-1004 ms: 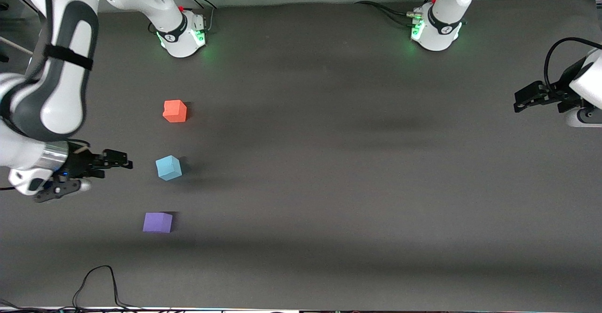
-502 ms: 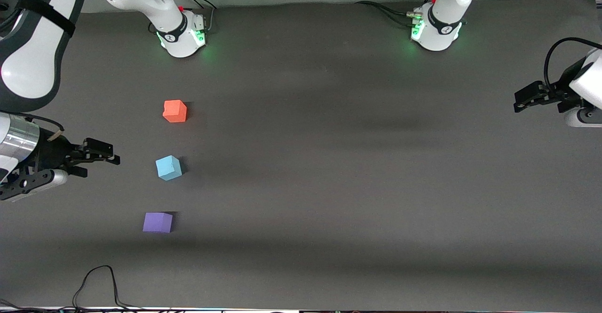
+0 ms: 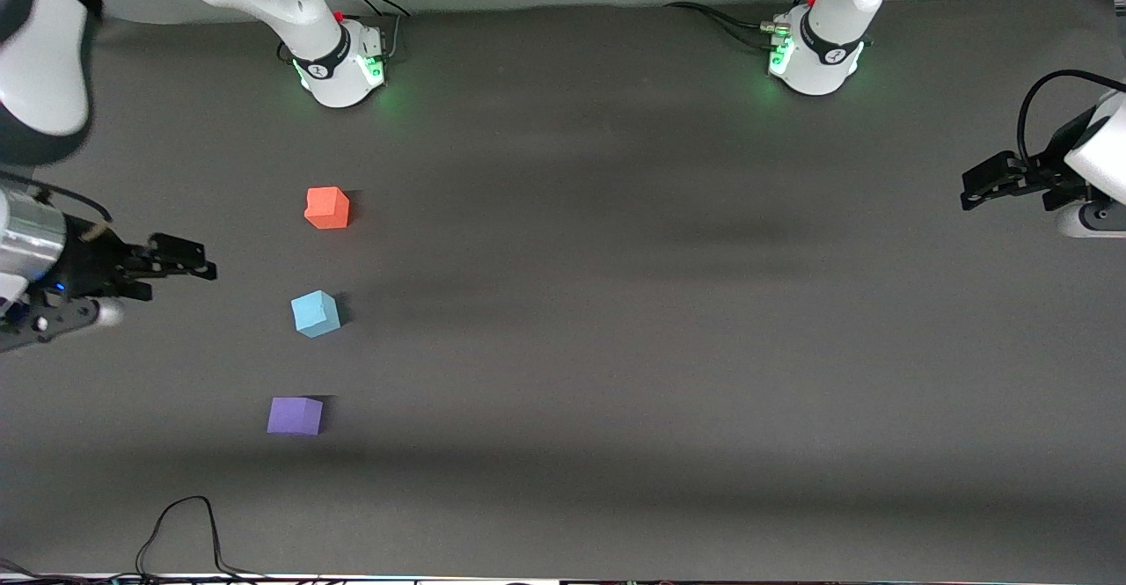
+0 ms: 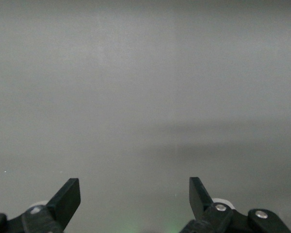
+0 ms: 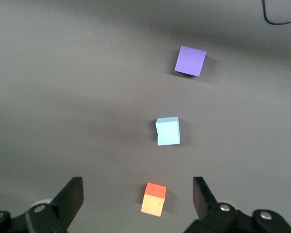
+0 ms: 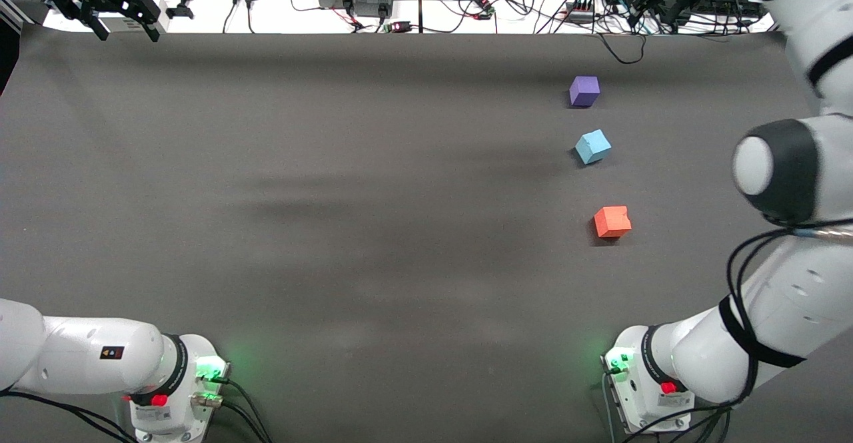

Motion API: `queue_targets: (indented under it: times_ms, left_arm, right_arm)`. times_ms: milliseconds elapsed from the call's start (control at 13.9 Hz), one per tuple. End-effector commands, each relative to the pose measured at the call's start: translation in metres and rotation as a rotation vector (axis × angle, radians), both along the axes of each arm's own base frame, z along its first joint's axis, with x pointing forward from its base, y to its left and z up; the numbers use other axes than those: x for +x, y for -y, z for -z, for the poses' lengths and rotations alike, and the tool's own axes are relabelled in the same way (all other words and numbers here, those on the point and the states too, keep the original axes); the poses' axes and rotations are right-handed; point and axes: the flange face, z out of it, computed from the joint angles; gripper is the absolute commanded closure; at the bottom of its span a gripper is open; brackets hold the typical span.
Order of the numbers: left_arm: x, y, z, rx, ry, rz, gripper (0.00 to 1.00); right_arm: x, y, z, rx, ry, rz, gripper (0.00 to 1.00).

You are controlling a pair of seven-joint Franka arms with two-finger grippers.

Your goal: Place blue block between orange and purple blocks

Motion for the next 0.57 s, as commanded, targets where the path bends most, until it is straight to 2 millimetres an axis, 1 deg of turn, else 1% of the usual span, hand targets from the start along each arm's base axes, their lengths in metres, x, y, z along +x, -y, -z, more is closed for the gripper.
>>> queue_targets:
  times_ms: [0,72,143,287,358,502]
  left_arm:
    - [-0.001,0.001,-0.004,0.004,0.011,-0.005,0.00]
    - [-0.001,0.001,-0.004,0.004,0.011,-0.005,0.00]
    - [-0.001,0.001,-0.004,0.004,0.011,-0.005,0.00]
    - [-0.001,0.001,-0.004,0.004,0.011,-0.005,0.00]
    - [-0.001,0.001,-0.004,0.004,0.011,-0.005,0.00]
    - [-0.001,0.001,-0.004,0.004,0.011,-0.005,0.00]
  right_arm:
    - [-0.029,-0.007,-0.020,0.000,0.012,0.009,0.00]
    - [-0.037,0.000,-0.014,0.007,0.029,0.022,0.00]
    - [-0.047,0.002,-0.006,0.011,0.041,0.029,0.00]
    - [-0.060,0.012,0.009,0.015,0.038,0.053,0.00]
    - [-0.063,0.015,0.011,0.012,0.030,0.069,0.00]
    - [-0.063,0.020,0.012,-0.009,0.011,0.164,0.00]
